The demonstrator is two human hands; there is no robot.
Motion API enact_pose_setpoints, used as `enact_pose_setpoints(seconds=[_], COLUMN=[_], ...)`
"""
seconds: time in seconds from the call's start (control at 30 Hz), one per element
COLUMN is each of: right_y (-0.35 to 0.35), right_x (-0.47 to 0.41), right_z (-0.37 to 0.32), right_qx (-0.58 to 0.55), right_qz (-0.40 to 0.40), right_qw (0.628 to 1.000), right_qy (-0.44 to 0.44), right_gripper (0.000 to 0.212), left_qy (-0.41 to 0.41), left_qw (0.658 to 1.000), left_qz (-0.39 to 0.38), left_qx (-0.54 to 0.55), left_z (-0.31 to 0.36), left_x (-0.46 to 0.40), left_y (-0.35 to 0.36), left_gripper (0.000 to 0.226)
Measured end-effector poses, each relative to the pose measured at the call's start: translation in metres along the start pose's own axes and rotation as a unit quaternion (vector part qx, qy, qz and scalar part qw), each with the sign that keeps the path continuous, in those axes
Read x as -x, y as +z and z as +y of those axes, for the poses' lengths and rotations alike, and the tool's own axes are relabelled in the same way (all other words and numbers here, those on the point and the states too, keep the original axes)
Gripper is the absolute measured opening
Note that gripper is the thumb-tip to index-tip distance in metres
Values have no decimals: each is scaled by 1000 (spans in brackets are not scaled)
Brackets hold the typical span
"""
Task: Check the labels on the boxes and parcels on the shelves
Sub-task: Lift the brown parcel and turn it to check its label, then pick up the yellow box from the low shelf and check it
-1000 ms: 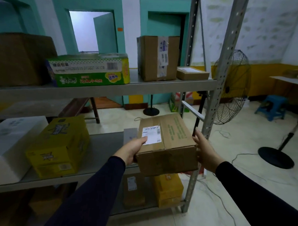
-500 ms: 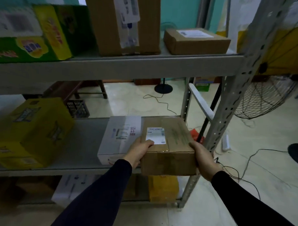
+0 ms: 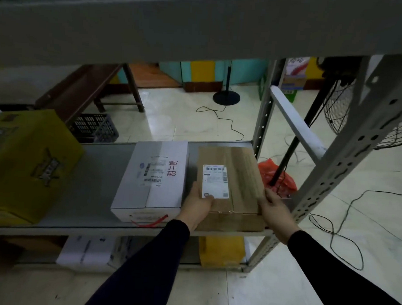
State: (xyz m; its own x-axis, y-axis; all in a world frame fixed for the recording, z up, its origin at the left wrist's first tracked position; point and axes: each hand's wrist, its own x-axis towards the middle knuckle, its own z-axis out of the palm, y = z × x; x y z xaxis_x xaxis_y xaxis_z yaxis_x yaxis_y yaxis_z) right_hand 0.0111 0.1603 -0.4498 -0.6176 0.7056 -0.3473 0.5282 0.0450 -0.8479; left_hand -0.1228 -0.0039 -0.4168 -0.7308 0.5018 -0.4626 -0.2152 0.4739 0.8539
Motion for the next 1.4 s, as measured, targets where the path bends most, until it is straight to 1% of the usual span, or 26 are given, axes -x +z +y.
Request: enact_pose_setpoints(seconds=[0.17, 0.27, 0.4, 0.47, 0.53, 0.6, 0.63, 0.7, 0.8, 0.93, 1.0, 1.07, 1.17, 1.23, 1.33, 1.4], right_y=[7, 13, 14, 13, 12, 8, 5, -1, -9, -18, -21, -23, -20, -13, 0, 11], right_x=[-16, -24, -30, -23, -17, -6, 1, 14, 34, 78, 98, 125, 164, 183, 203, 208], right_z=[2, 5, 9, 4, 2, -2, -6, -14, -23, -35, -35, -38, -40, -37, -26, -16], right_qx=[33, 71, 93, 107, 114, 123, 134, 149, 151, 150, 145, 143, 138, 149, 157, 155], right_qz=[-33, -47, -52, -53, -48, -20, -5, 19, 34, 24, 13, 23, 40, 48, 22, -6], right_qw=[999, 995, 993, 991, 991, 990, 988, 984, 979, 975, 975, 975, 977, 975, 978, 980], right_qy=[-12, -42, -53, -52, -50, -61, -72, -97, -135, -160, -165, -167, -157, -158, -137, -121], right_gripper=[53, 55, 59, 60, 58, 58, 58, 56, 56, 74, 78, 81, 66, 60, 61, 63], left_qy=[-1, 1, -2, 8, 34, 56, 61, 74, 85, 95, 101, 108, 116, 115, 107, 99], left_qw=[1000, 999, 999, 997, 993, 991, 990, 988, 984, 983, 980, 979, 979, 980, 984, 986], left_qz=[1, 10, 10, 13, 22, 20, 15, 7, 23, 25, 33, 36, 28, 15, -5, -16], left_qx=[-29, -36, -52, -81, -108, -121, -125, -136, -155, -157, -167, -170, -165, -159, -144, -135], left_z=[-2, -3, -6, -5, -4, 0, 2, 14, 29, 38, 38, 36, 24, 13, -10, -26], left_x=[-18, -26, -26, -22, -17, -10, -5, 16, 46, 86, 104, 127, 155, 168, 179, 180], left_y=[9, 11, 11, 10, 7, 3, 0, -6, -14, -25, -30, -38, -53, -62, -71, -75], left_gripper=[73, 75, 76, 72, 58, 43, 41, 41, 47, 49, 49, 49, 51, 51, 35, 34])
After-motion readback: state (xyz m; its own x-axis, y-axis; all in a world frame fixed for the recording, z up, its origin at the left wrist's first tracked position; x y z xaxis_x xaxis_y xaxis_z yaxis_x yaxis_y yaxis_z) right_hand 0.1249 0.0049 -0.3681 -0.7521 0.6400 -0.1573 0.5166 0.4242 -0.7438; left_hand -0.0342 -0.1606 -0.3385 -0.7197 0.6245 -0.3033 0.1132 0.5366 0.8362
